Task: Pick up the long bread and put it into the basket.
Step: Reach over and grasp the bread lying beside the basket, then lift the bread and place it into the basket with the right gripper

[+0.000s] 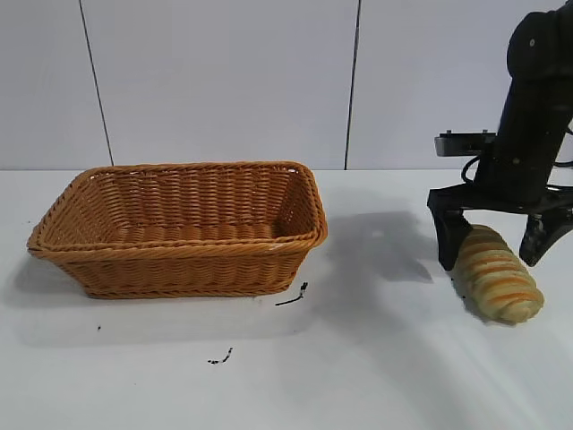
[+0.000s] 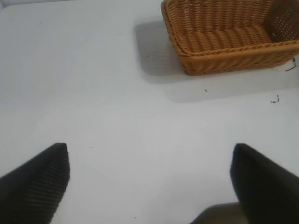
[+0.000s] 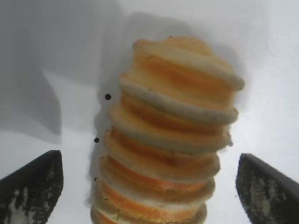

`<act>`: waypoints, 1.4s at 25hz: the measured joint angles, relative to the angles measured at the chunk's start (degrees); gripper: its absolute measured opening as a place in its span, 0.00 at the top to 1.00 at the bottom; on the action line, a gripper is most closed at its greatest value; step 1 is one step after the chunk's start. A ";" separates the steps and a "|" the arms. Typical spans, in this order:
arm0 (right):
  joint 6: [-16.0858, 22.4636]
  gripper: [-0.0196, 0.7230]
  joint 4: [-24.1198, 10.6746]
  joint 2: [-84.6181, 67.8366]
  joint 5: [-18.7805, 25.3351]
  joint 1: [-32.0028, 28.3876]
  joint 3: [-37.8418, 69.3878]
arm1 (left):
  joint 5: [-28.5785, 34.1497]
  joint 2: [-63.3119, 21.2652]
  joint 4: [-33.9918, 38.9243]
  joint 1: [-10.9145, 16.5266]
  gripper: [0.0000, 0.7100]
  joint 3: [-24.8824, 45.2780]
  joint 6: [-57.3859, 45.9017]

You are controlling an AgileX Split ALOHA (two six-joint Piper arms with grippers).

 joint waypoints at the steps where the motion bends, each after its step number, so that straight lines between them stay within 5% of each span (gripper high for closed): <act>1: 0.00 0.04 0.00 0.35 0.00 0.00 0.00 | 0.00 0.00 0.00 0.00 0.02 0.00 0.00; 5: 0.00 0.10 0.00 0.71 0.10 0.00 0.00 | 0.00 0.00 0.00 0.00 0.02 0.00 0.00; 13: 0.00 0.68 -0.06 0.71 1.88 0.00 -1.41 | 0.00 0.00 0.00 0.00 0.02 0.00 0.00; 25: 0.00 0.74 -1.04 -8.22 16.60 0.30 -19.70 | 0.00 0.00 0.00 0.00 0.02 0.00 0.00; 35: -1.58 0.74 -1.19 -7.37 17.57 5.72 -29.52 | 0.00 0.00 0.00 0.00 0.02 0.00 0.00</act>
